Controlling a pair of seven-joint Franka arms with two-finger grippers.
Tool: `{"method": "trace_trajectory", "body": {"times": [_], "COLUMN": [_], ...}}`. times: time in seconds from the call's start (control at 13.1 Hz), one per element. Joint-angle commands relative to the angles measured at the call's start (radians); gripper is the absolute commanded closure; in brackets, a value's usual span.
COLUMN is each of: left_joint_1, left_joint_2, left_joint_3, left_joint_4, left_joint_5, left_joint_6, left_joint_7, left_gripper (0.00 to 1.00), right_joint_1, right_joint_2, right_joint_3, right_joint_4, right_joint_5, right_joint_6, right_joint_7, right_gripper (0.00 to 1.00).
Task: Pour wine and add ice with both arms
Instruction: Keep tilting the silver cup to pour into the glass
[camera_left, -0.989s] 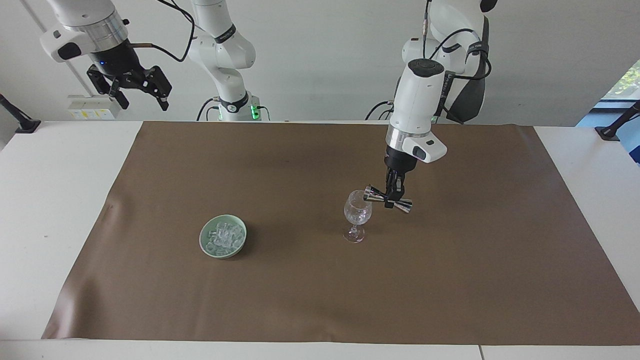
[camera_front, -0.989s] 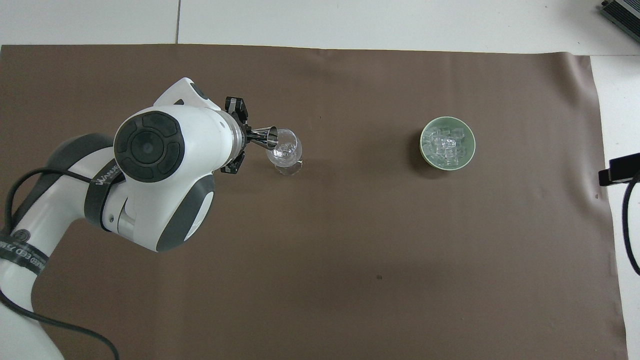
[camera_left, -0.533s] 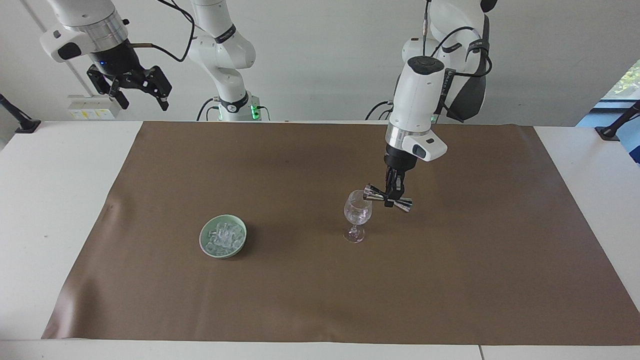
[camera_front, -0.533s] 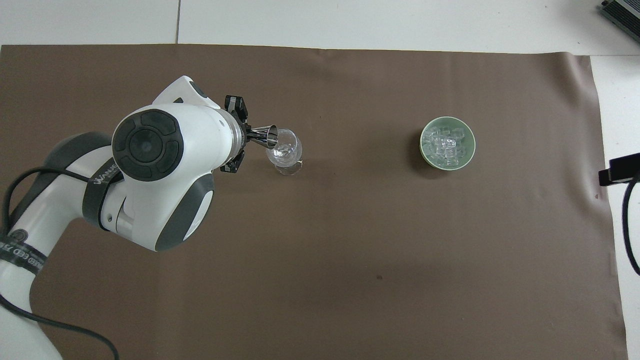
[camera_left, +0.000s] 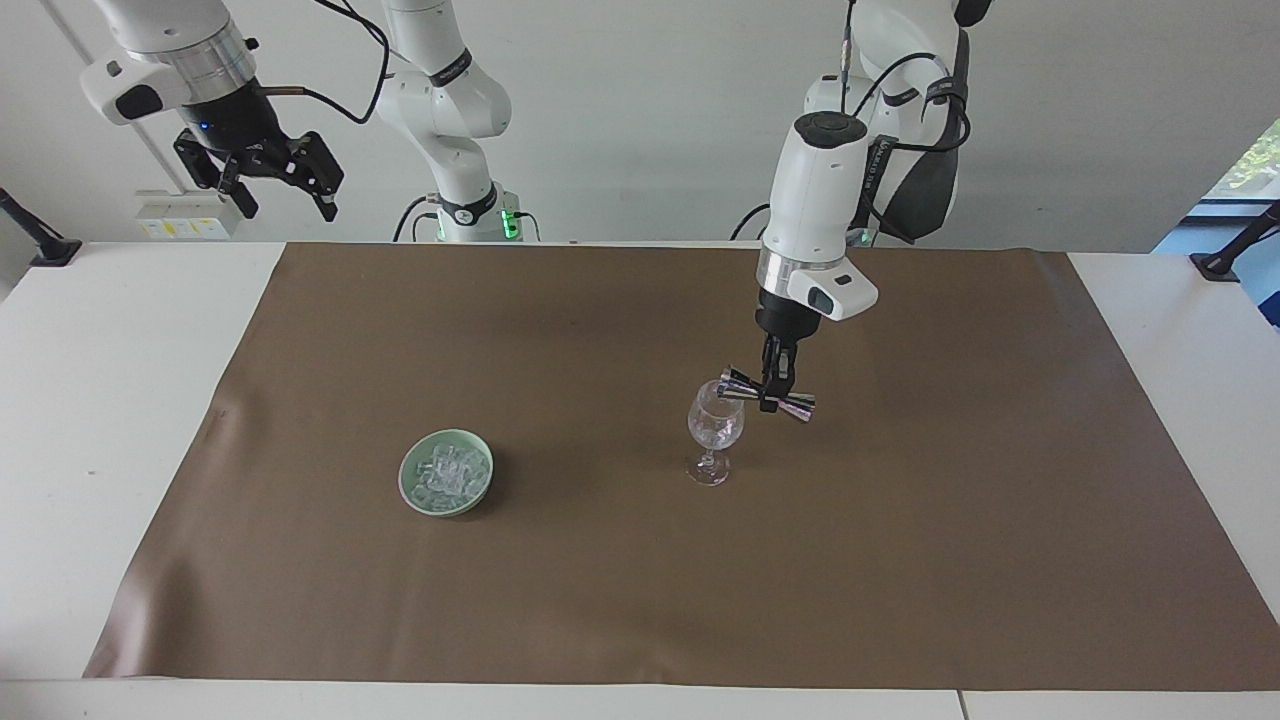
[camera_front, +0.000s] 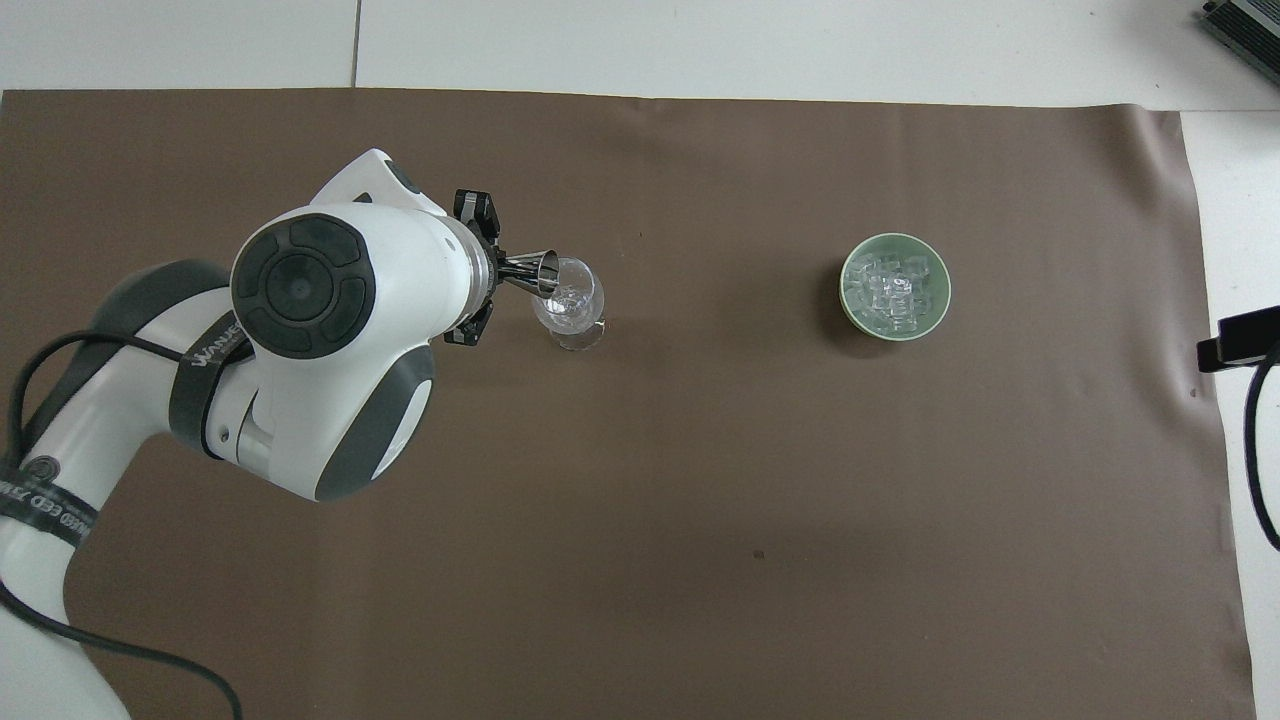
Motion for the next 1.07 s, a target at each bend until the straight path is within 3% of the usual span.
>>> {"method": "trace_trajectory", "body": {"times": [0.0, 0.99], "left_joint_1": [-0.021, -0.030], "left_joint_2": [0.021, 0.036], "left_joint_3": [0.016, 0.016], "left_joint_4": [0.043, 0.077], "left_joint_5": [0.041, 0.096], "left_joint_6": [-0.040, -0.088], "left_joint_7": [-0.028, -0.038], "left_gripper": [1.00, 1.00], "right_joint_1": [-0.004, -0.006], "right_joint_2": [-0.016, -0.016], "right_joint_3": [0.002, 0.002], "right_joint_4": [-0.020, -0.020], "right_joint_5": [0.014, 0.014], "right_joint_6": [0.006, 0.006], "right_joint_7": [-0.015, -0.013], "right_gripper": [0.00, 0.00]}}
